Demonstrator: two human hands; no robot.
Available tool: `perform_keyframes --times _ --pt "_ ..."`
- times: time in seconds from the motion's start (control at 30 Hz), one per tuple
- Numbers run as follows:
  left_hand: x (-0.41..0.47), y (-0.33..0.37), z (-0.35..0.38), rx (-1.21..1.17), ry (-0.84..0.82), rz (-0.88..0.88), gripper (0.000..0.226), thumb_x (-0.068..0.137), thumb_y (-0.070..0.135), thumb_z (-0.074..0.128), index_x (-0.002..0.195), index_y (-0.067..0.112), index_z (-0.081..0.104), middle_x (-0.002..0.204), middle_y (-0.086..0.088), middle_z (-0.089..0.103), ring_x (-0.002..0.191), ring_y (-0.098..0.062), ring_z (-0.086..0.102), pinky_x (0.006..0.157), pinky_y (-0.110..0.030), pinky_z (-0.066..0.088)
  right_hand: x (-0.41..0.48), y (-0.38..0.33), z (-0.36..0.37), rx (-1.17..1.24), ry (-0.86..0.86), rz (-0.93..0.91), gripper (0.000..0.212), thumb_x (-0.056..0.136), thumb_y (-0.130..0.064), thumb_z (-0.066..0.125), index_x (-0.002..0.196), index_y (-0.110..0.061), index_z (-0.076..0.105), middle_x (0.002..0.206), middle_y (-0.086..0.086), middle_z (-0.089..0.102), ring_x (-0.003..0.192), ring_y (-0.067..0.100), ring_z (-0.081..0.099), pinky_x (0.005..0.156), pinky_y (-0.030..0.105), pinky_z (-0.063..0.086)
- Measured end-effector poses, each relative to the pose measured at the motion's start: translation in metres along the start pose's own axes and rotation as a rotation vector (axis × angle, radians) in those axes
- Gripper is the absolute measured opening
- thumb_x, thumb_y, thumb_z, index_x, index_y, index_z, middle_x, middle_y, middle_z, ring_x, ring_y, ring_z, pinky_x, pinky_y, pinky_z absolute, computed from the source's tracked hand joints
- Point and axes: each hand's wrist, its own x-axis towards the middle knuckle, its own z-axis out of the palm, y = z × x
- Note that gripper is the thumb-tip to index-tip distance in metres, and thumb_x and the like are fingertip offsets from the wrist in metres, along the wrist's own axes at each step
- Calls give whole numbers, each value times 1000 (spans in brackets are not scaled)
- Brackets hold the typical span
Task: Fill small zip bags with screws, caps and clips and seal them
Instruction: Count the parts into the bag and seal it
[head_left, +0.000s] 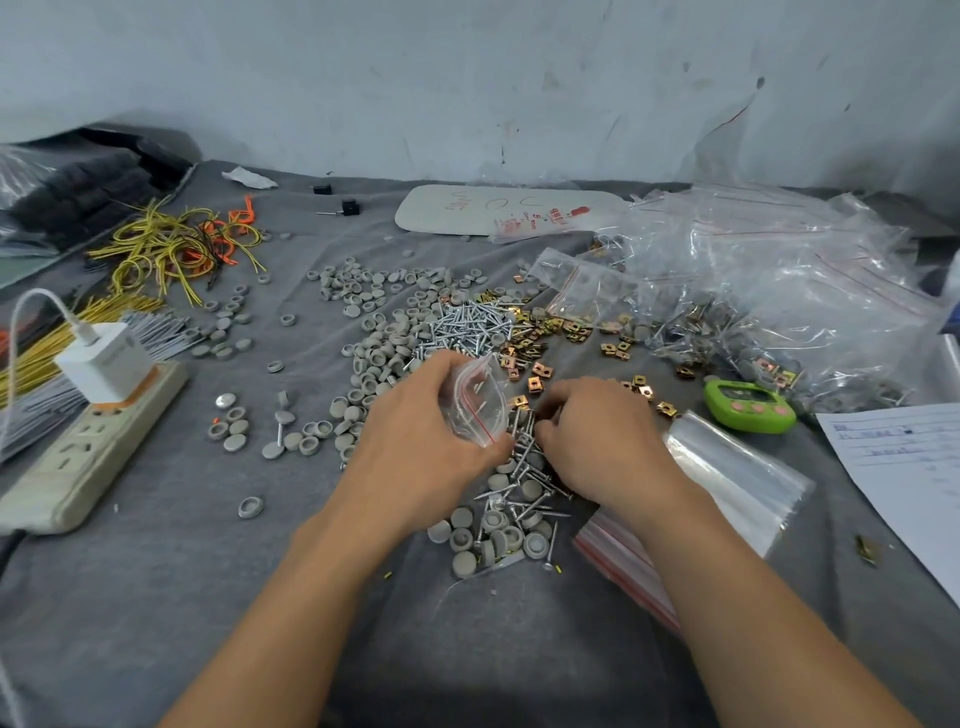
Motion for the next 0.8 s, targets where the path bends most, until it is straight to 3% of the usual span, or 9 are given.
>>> perform_keyframes --times 0.1,0.17,0.27,0.4,0.47,0.5,0.63,0.73,0.8 --pt "0 -1 -1 1 3 -4 46 71 43 85 106 42 55 96 23 66 91 14 56 69 -1 40 -2 -1 0 -17 -25 -12 21 92 -29 61 112 -32 68 115 -3 67 112 27 60 90 40 40" --pt "0 -2 -2 2 3 -2 46 71 43 85 106 42 55 96 23 65 92 15 56 70 0 39 -4 -1 -1 41 -17 8 12 92 -28 64 102 -33 63 110 -4 69 110 26 61 90 40 40" --pt "0 -2 -2 1 13 8 45 71 41 86 104 41 55 93 24 65 92 16 55 71 1 37 -8 0 -4 148 37 49 15 89 -26 73 86 -35 62 100 -7 73 102 23 65 95 40 48" --pt "0 -2 -2 2 7 2 44 72 42 86 102 41 55 93 24 65 92 17 55 71 1 38 -9 12 -8 429 213 133 34 81 -20 85 61 -36 62 66 -18 69 73 7 70 74 32 60" --pt "0 -1 -2 14 3 -4 45 72 44 85 104 42 54 94 23 65 91 15 55 68 -2 41 -10 16 -10 621 254 140 34 82 -13 85 64 -36 66 58 -21 68 56 -2 68 55 13 54" --pt "0 0 -2 21 1 -6 45 72 44 85 105 42 54 94 23 65 90 14 56 65 -5 41 -10 16 -10 725 246 133 31 84 -10 83 68 -33 70 59 -21 70 54 -1 68 51 11 52" --pt "1 3 0 65 -11 -8 49 71 47 84 108 43 52 95 23 64 85 13 56 61 -8 37 -10 15 -6 1042 127 114 20 94 -6 70 88 -24 77 76 0 78 73 19 78 66 35 63" --pt "0 3 1 62 -12 -5 48 71 46 84 107 43 52 94 23 64 84 13 56 62 -7 38 -9 13 -5 1229 47 105 25 102 -5 57 95 -18 77 81 5 79 73 21 78 62 28 59" --pt "0 2 1 65 -12 -6 48 72 45 84 107 43 52 95 22 64 83 11 56 63 -8 36 -8 15 -5 1200 68 110 23 102 -7 58 94 -17 77 77 4 78 64 17 74 58 28 57"
